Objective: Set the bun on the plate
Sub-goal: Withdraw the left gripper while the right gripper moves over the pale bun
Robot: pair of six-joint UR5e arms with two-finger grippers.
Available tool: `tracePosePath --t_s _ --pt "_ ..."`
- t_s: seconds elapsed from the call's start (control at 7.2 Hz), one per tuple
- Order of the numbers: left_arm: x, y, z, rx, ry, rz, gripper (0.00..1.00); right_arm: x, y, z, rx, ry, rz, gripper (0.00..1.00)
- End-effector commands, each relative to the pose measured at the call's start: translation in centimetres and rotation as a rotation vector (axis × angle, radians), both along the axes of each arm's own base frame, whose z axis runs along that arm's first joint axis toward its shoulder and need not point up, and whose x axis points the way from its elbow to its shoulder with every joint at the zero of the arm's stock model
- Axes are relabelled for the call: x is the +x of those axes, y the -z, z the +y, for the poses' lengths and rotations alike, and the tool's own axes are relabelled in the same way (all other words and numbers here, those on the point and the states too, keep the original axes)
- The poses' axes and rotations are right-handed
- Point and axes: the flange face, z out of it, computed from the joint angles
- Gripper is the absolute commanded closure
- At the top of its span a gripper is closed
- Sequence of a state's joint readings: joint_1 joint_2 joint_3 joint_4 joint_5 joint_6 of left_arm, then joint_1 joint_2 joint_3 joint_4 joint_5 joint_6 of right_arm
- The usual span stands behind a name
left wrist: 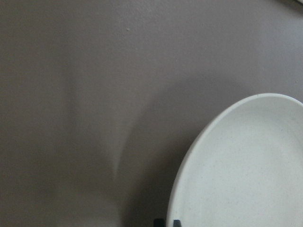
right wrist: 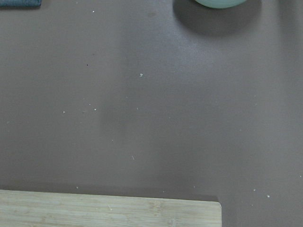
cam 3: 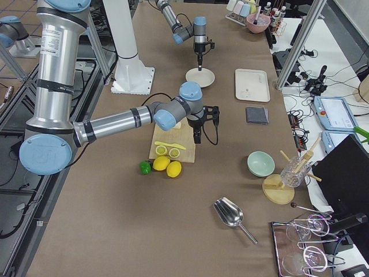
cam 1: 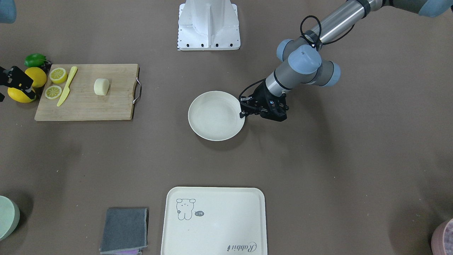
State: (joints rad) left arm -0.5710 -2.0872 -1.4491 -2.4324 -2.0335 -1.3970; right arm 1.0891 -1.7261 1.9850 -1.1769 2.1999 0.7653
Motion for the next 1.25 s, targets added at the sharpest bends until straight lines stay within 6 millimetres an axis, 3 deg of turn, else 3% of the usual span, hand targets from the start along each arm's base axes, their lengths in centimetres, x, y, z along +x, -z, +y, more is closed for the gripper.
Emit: tracePosePath --t_s 0.0,0.14,0.28,0.42,0.69,0.97,1.11 --pt "0.3 1.1 0.2 0.02 -0.006 0.011 0.02 -0.2 0.1 0.0 -0.009 -0.003 -0.003 0.0" --pt "-1.0 1.1 -1.0 0.02 0.011 0.013 0.02 -1.4 1.0 -0.3 -0.032 -0.021 -0.019 0.0" --pt "-3.8 0.4 -3.5 -0.003 0.025 0.003 0.02 -4.1 2.6 -0.2 -0.07 -0.035 -0.043 0.0" --pt "-9.1 0.8 -7.3 -0.015 0.019 -0.01 0.02 -7.1 3.9 0.9 -0.088 -0.056 -0.037 0.0" --pt "-20.4 -1.0 -12.1 0.028 0.044 -0.127 0.02 -13.2 5.5 4.7 -0.118 -0.073 -0.015 0.0" --pt "-34.1 -6.4 -15.5 0.163 -0.003 -0.273 0.02 -17.0 5.4 7.7 -0.131 -0.071 0.008 0.0" --pt "-36.8 -8.6 -15.7 0.199 -0.029 -0.319 0.02 -18.0 5.0 8.6 -0.124 -0.067 0.026 0.01"
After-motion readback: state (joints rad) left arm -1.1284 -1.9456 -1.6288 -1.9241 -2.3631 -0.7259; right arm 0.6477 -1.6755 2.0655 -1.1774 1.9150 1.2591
